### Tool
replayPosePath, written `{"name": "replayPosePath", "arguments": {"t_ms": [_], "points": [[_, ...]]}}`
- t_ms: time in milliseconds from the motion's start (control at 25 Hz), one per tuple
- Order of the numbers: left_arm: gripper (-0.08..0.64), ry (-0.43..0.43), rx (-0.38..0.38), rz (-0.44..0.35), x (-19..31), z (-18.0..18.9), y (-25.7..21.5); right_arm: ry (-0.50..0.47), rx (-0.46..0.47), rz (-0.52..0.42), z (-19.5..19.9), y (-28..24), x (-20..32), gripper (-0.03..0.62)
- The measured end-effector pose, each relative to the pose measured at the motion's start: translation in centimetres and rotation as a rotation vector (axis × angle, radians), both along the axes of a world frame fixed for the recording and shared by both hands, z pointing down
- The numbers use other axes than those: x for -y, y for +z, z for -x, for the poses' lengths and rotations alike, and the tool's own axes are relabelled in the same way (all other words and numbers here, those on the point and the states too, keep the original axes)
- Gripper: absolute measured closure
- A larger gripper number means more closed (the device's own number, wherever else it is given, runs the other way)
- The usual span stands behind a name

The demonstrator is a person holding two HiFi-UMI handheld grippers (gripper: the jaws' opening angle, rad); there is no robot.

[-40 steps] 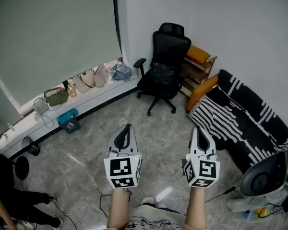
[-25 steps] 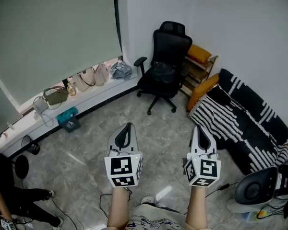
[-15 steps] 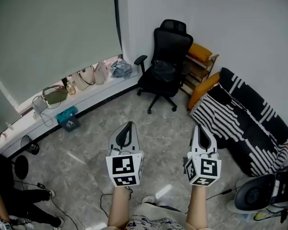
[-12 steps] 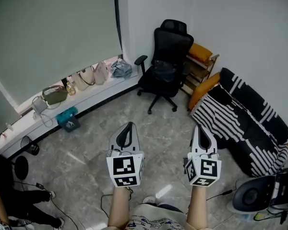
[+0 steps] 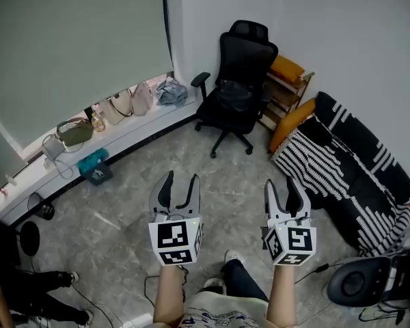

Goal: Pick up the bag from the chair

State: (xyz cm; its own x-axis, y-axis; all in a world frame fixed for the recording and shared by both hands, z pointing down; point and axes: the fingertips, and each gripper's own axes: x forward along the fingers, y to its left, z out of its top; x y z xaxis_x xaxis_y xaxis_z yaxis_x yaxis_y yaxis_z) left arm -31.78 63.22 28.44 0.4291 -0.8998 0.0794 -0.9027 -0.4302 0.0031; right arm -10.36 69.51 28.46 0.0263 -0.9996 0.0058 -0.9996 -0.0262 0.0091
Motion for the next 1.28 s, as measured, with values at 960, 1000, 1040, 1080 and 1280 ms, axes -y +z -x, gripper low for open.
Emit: {"name": "replayPosePath", "arguments": {"t_ms": [960,1000,1040,1080,1280], "points": [[0.321,-0.085,0.011,-0.028,29.3,-12.8,-1.1,-0.1,-0.019,-0.026,-13.1,-1.2,31.9,0.348],[0.321,-0.086,0.01,-0.031,30.7,-13.6,-1.2,-0.102,-0.021,-0.028,-13.8,-1.3,33.3,0.348],[0.321,-0.087,0.009,-0.032,32.0,-14.2,-1.2,-0.103,-0.023,-0.028,-14.5,-1.3,34.7,0.348],[0.321,-0.088,0.009,-0.033,33.3,-14.8,-1.2,-0.103,-0.023,-0.027,-15.1,-1.3,36.1,0.348],[0.321,-0.087,0.017,-0.019,38.6,-17.3,-0.5,-0.095,-0.017,-0.012,-17.9,-0.4,41.7,0.348]]}}
